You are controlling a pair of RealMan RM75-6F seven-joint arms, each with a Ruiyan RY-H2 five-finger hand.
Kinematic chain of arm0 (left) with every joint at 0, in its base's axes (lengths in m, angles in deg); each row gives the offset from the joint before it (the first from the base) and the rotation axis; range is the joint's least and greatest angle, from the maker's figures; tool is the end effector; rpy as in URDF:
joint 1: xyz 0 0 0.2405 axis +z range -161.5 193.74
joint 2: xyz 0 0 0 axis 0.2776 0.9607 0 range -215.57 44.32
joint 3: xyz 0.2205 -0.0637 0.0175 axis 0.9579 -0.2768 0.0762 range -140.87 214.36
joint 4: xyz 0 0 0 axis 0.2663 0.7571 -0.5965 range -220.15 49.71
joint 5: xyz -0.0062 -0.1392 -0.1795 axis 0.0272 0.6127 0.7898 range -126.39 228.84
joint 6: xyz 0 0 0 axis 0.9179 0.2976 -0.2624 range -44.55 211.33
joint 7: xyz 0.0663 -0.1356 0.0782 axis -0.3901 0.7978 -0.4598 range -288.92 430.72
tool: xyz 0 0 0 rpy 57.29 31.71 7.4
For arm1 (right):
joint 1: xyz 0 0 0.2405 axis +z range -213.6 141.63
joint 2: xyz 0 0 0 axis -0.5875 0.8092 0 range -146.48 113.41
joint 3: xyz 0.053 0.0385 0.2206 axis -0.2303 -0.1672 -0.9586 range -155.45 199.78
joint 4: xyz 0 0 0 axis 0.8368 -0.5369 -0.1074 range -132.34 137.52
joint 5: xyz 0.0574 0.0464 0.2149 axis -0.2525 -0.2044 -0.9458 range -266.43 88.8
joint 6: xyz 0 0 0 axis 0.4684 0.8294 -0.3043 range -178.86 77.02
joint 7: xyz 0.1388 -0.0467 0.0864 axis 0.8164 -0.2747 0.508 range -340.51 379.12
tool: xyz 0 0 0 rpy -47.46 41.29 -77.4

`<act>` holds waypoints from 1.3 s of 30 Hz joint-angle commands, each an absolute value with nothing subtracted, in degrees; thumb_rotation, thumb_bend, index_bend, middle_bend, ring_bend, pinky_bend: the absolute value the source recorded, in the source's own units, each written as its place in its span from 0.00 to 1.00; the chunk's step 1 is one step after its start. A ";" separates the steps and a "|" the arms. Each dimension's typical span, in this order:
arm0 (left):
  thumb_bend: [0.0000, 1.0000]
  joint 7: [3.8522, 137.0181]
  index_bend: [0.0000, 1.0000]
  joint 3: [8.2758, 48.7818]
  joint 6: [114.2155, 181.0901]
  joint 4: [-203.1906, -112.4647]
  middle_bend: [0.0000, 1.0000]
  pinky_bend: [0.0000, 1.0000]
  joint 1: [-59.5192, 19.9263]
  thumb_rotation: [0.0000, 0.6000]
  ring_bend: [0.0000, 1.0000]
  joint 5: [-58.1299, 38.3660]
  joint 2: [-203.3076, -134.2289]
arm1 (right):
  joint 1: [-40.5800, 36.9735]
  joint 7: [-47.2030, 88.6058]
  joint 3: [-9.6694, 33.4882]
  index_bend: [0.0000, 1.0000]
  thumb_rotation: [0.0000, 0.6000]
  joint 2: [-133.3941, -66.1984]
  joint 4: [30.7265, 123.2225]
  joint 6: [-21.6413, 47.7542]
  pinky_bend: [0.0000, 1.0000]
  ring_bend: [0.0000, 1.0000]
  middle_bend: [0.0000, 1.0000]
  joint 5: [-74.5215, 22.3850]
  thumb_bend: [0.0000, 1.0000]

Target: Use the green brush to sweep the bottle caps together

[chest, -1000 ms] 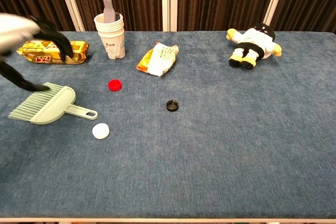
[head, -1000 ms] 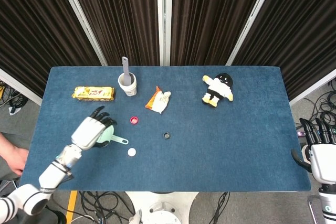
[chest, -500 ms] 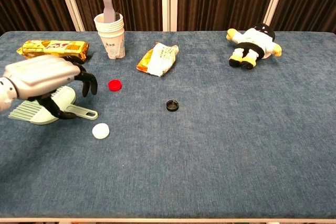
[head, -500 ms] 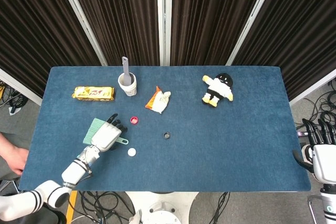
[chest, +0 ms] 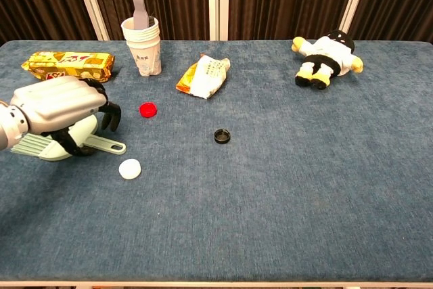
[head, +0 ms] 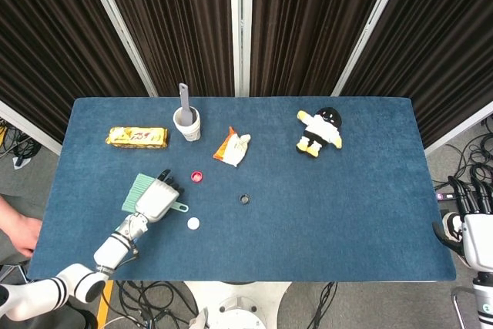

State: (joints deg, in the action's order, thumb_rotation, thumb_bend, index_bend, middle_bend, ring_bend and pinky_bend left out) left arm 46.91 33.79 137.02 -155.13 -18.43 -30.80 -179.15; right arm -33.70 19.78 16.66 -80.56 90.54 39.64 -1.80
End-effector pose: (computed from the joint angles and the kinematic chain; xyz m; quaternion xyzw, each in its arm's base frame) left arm -0.1961 0.3183 -0.0753 -0.8315 -0.2365 -0.2641 0.4276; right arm -0.3052 -0.2029 0.1619 0.5740 -0.3331 0.4013 0.6313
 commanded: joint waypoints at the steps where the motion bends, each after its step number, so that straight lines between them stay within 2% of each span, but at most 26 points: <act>1: 0.22 46.78 0.43 33.94 136.74 -154.57 0.45 0.18 -18.59 1.00 0.31 -30.27 -179.49 | -33.69 20.11 16.73 0.01 1.00 -80.58 90.43 39.49 0.02 0.00 0.14 -1.80 0.16; 6: 0.22 46.34 0.44 34.24 136.77 -153.74 0.47 0.22 -18.83 1.00 0.33 -29.96 -179.95 | -33.80 20.52 16.72 0.01 1.00 -80.60 90.26 39.52 0.02 0.00 0.14 -1.96 0.16; 20: 0.24 46.00 0.49 35.65 137.13 -151.64 0.51 0.25 -18.92 1.00 0.35 -29.96 -181.01 | -34.09 21.24 16.86 0.01 1.00 -80.64 90.11 39.63 0.02 0.00 0.14 -1.94 0.16; 24: 0.26 48.36 0.52 35.69 137.97 -151.39 0.55 0.34 -19.03 1.00 0.40 -30.86 -180.84 | -34.19 21.40 16.79 0.01 1.00 -80.55 90.17 39.92 0.02 0.00 0.14 -1.84 0.16; 28: 0.28 54.80 0.53 35.23 139.44 -152.27 0.58 0.42 -19.19 1.00 0.44 -32.27 -179.44 | -34.27 21.40 16.87 0.01 1.00 -80.35 90.38 39.94 0.02 0.00 0.14 -1.75 0.16; 36: 0.32 78.47 0.58 31.36 142.70 -151.93 0.60 0.57 -20.69 1.00 0.47 -34.29 -175.05 | -34.45 21.56 16.89 0.01 1.00 -80.09 90.70 39.89 0.02 0.00 0.14 -1.96 0.16; 39: 0.33 85.11 0.58 30.56 142.27 -150.68 0.60 0.59 -22.12 1.00 0.48 -35.11 -174.12 | -34.46 21.46 16.86 0.01 1.00 -80.00 90.88 39.86 0.02 0.00 0.14 -2.01 0.16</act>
State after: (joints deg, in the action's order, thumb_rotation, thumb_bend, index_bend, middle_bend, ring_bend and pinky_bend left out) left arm 77.48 32.36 141.40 -151.88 -20.53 -33.70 -176.09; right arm -34.46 21.45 16.86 -79.99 90.88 39.85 -2.01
